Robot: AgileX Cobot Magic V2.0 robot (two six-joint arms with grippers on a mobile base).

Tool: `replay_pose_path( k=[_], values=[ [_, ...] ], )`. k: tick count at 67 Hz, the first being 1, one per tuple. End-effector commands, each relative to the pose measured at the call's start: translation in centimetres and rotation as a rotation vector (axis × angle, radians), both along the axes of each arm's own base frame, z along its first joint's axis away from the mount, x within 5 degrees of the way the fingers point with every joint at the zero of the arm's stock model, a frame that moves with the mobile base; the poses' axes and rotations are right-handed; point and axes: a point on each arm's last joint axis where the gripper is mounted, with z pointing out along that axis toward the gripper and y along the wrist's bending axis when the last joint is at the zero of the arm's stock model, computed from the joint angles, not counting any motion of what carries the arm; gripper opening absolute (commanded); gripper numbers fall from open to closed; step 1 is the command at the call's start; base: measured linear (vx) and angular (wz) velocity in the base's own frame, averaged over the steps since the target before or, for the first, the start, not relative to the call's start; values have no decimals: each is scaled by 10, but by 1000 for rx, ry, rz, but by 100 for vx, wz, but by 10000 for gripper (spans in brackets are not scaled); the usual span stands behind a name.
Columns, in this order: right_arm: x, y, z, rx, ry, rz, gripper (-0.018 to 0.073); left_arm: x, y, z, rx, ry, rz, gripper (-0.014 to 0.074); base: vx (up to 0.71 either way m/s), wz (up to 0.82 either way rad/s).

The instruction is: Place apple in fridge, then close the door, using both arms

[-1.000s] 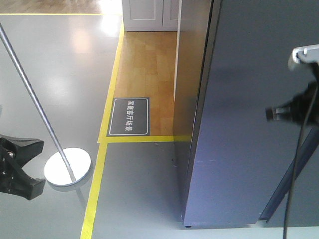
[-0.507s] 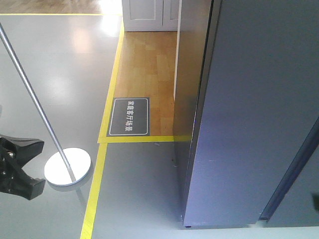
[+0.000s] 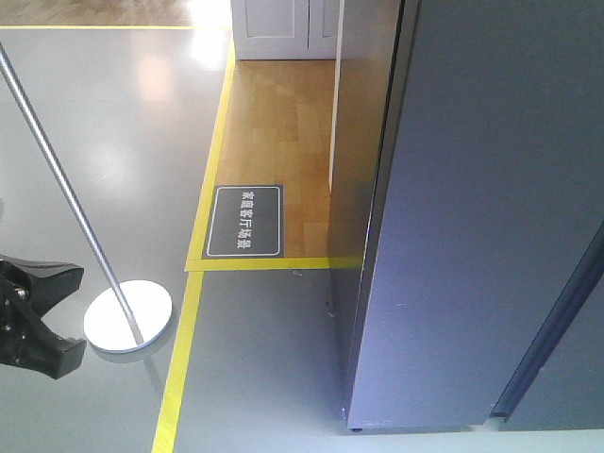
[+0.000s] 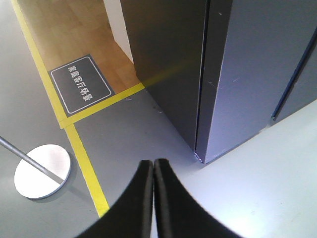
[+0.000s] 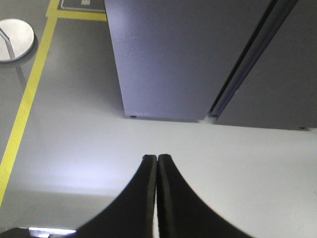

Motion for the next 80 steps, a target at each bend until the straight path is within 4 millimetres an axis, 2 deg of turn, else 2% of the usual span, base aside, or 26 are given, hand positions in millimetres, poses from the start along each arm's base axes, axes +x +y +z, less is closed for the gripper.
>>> replay_pose_path(
  k=[1, 27, 36, 51, 56, 64, 80],
  values=[
    [-1, -1, 9, -5, -70, 1, -3, 3, -1, 14, -49, -78, 7, -6, 0, 0],
    [-4, -1, 9, -4, -74, 1, -3, 3, -1, 14, -51, -80, 7, -6, 0, 0],
    [-4, -1, 9, -5, -74, 0, -3, -7, 4, 22, -66, -117, 10, -6, 0, 0],
    [-4, -1, 9, -8, -74, -1, -3, -26, 28, 40, -105, -230, 105, -6, 0, 0],
    [-4, -1, 9, -8, -74, -1, -3, -31, 38, 40, -108, -259, 165, -6, 0, 0],
    [-4, -1, 9, -8, -74, -1, -3, -41, 50, 21, -113, -309, 235, -6, 0, 0],
    [-4, -1, 9, -8, -74, -1, -3, -74, 62, -42, -210, -444, 316, -6, 0, 0]
  ],
)
